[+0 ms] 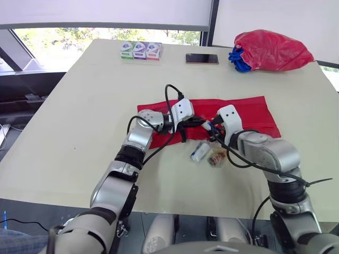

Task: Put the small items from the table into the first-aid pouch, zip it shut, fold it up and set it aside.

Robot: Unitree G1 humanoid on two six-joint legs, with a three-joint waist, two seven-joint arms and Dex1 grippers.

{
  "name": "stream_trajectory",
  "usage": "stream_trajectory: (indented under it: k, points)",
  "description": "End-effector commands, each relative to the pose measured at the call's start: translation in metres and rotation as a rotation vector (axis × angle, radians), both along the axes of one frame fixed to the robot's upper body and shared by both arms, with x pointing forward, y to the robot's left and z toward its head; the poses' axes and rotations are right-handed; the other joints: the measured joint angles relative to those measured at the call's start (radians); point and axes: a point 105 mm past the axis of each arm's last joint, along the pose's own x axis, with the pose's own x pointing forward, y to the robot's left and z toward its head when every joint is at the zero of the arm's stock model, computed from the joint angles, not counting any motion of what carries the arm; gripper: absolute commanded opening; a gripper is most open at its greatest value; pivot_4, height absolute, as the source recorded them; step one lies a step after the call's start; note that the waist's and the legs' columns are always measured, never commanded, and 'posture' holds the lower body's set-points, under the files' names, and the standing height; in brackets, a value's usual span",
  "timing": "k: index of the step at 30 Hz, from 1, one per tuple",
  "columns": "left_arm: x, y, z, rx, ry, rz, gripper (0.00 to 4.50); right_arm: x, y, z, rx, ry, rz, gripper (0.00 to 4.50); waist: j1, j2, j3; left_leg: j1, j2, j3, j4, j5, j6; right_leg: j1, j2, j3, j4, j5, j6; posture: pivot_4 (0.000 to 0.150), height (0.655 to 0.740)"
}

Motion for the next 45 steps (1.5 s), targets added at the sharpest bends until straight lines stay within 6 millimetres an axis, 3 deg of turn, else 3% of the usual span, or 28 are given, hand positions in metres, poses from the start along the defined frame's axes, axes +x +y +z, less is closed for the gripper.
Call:
stream_trajectory:
  k: [1,4,5,6,9,10,11,17,21,24,29,33,45]
  points:
    - [-0.004,-0.010,0.012,-0.035,-0.043,-0.028,0.00,0.013,0.006,0.019,0.059,-0.080,-0.055,0.11,-0.003,0.000,0.000,0.000,0.000,0.000,0.000,0.000,0.000,0.000,0.000,0.000,0.000,0.000,0.000,0.150,0.7400]
    - [-0.005,-0.011,0.011,-0.038,-0.040,-0.026,0.00,0.015,0.015,0.019,0.084,-0.090,-0.051,0.11,-0.006,0.000,0.000,0.000,0.000,0.000,0.000,0.000,0.000,0.000,0.000,0.000,0.000,0.000,0.000,0.150,0.7400]
    - [-0.004,-0.011,0.011,-0.039,-0.039,-0.025,0.00,0.015,0.017,0.019,0.090,-0.089,-0.046,1.12,-0.008,0.000,0.000,0.000,0.000,0.000,0.000,0.000,0.000,0.000,0.000,0.000,0.000,0.000,0.000,0.150,0.7400]
    - [-0.004,-0.011,0.011,-0.040,-0.039,-0.023,0.00,0.014,0.019,0.019,0.099,-0.088,-0.035,1.37,-0.010,0.000,0.000,0.000,0.000,0.000,0.000,0.000,0.000,0.000,0.000,0.000,0.000,0.000,0.000,0.150,0.7400]
    - [-0.002,-0.009,0.011,-0.040,-0.036,-0.013,0.00,0.009,0.017,0.020,0.101,-0.093,-0.005,2.69,-0.017,0.000,0.000,0.000,0.000,0.000,0.000,0.000,0.000,0.000,0.000,0.000,0.000,0.000,0.000,0.150,0.7400]
    - [-0.001,-0.008,0.010,-0.038,-0.035,-0.009,0.00,0.007,0.014,0.021,0.096,-0.096,0.009,3.38,-0.017,0.000,0.000,0.000,0.000,0.000,0.000,0.000,0.000,0.000,0.000,0.000,0.000,0.000,0.000,0.150,0.7400]
    - [0.000,-0.007,0.010,-0.037,-0.034,-0.005,0.00,0.004,0.011,0.024,0.092,-0.104,0.030,3.65,-0.017,0.001,0.000,0.000,0.000,0.000,0.000,0.000,0.000,0.000,0.000,0.000,0.000,0.000,0.000,0.150,0.7400]
    - [0.005,-0.002,0.011,-0.031,-0.031,0.013,0.00,-0.012,-0.012,0.037,0.051,-0.137,0.151,3.65,-0.019,0.001,0.000,0.001,0.000,0.000,0.000,0.000,0.000,0.000,0.000,0.000,0.000,0.000,0.000,0.150,0.7400]
    - [0.007,-0.001,0.011,-0.031,-0.028,0.016,0.00,-0.023,-0.026,0.036,0.002,-0.134,0.217,3.65,-0.019,0.001,0.000,0.001,0.000,0.000,0.000,0.000,0.000,0.000,0.000,0.000,0.000,0.000,0.000,0.150,0.7400]
    - [0.007,-0.002,0.012,-0.032,-0.027,0.013,0.00,-0.025,-0.034,0.029,-0.059,-0.139,0.236,2.86,-0.019,0.001,0.000,0.001,0.000,0.000,0.000,0.000,0.000,0.000,0.000,0.000,0.000,0.000,0.000,0.150,0.7400]
    - [0.007,-0.003,0.011,-0.032,-0.023,0.008,0.00,-0.017,-0.044,0.011,-0.206,-0.206,0.276,0.14,-0.019,0.000,0.000,0.001,0.000,0.000,0.000,0.000,0.000,0.000,0.000,0.000,-0.001,0.000,0.000,0.150,0.7400]
    - [0.006,-0.004,0.010,-0.031,-0.019,0.002,0.00,-0.008,-0.036,0.008,-0.193,-0.240,0.283,0.06,-0.018,0.000,0.000,0.001,0.000,0.000,0.000,0.000,0.000,0.000,0.000,0.000,-0.001,0.000,0.000,0.150,0.7400]
    - [-0.001,-0.013,0.007,-0.052,0.001,-0.014,0.00,0.017,0.014,0.011,-0.120,-0.328,0.332,0.06,-0.018,0.001,0.000,0.000,0.000,0.000,0.000,0.000,0.000,0.000,0.000,0.000,-0.001,0.000,0.000,0.150,0.7400]
